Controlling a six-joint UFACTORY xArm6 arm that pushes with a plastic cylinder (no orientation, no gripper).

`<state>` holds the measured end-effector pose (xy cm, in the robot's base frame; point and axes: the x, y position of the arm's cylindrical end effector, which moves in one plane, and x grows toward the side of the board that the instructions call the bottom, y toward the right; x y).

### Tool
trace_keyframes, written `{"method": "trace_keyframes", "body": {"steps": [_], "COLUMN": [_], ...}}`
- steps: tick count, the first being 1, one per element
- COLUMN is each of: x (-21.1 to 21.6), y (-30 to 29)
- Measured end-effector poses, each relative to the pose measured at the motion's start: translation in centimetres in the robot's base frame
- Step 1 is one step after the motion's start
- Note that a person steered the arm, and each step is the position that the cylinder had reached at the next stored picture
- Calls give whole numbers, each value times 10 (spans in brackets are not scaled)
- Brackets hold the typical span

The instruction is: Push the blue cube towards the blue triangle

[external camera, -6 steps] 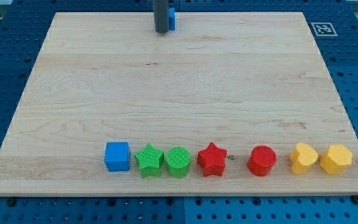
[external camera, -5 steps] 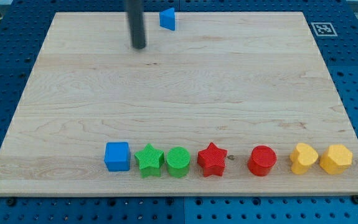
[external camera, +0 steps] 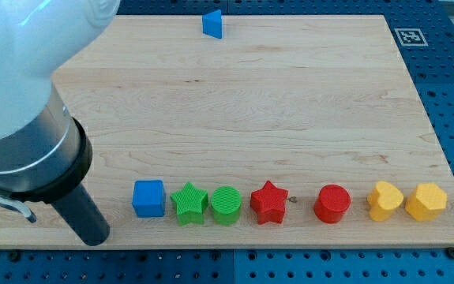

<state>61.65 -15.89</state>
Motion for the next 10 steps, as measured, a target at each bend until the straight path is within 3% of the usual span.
{"method": "trace_keyframes", "body": {"steps": [3,5,8,9,10], "x": [-48,-101,-193,-222,-224], "y": [81,93,82,53,14]}}
